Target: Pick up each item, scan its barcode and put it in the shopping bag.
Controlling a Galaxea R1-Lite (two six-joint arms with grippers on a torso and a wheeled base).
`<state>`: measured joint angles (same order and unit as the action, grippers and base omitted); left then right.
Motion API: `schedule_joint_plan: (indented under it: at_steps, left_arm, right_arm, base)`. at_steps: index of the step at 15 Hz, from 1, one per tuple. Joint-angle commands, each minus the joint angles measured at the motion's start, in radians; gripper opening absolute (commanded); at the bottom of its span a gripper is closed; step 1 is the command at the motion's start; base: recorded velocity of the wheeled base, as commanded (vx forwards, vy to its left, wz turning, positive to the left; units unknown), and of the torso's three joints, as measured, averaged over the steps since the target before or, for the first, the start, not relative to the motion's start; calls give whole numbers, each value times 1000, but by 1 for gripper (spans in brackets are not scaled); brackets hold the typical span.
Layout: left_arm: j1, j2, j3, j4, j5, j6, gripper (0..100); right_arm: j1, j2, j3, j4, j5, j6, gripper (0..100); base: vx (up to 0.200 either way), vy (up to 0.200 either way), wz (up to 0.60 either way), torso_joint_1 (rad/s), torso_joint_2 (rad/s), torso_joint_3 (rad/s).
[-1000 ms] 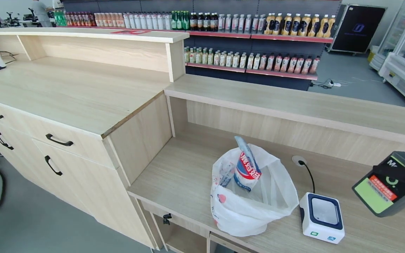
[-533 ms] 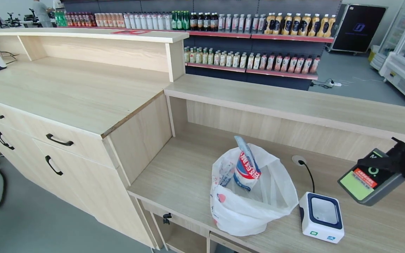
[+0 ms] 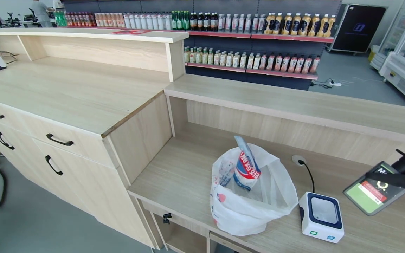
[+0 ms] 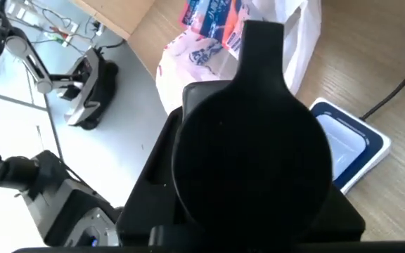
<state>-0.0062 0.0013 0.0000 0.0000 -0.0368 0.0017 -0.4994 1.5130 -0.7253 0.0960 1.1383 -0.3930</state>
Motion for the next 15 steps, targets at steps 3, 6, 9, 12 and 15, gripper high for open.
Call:
schedule_joint_plan:
  at_steps: [3,6,9,12,15]
  left_arm:
    - [0,0,0,0,0,0,100]
    - [0,0,0,0,0,0,100]
    - [0,0,0,0,0,0,100]
    - [0,0,0,0,0,0,100]
    - [0,0,0,0,0,0,100]
  right_arm:
    - [-61,147,4,4,74,-127,0]
    - [-61,153,20,4,78,-144,0]
    - [-62,179,44,8,78,-210,0]
    - [-68,243,18,30,80,-288,0]
    - [-62,271,17,31,80,-331,0]
  base:
    - [0,0,0,0,0,0]
    - [0,0,0,0,0,0]
    - [0,0,0,0,0,0]
    - [0,0,0,0,0,0]
    - [0,0,0,0,0,0]
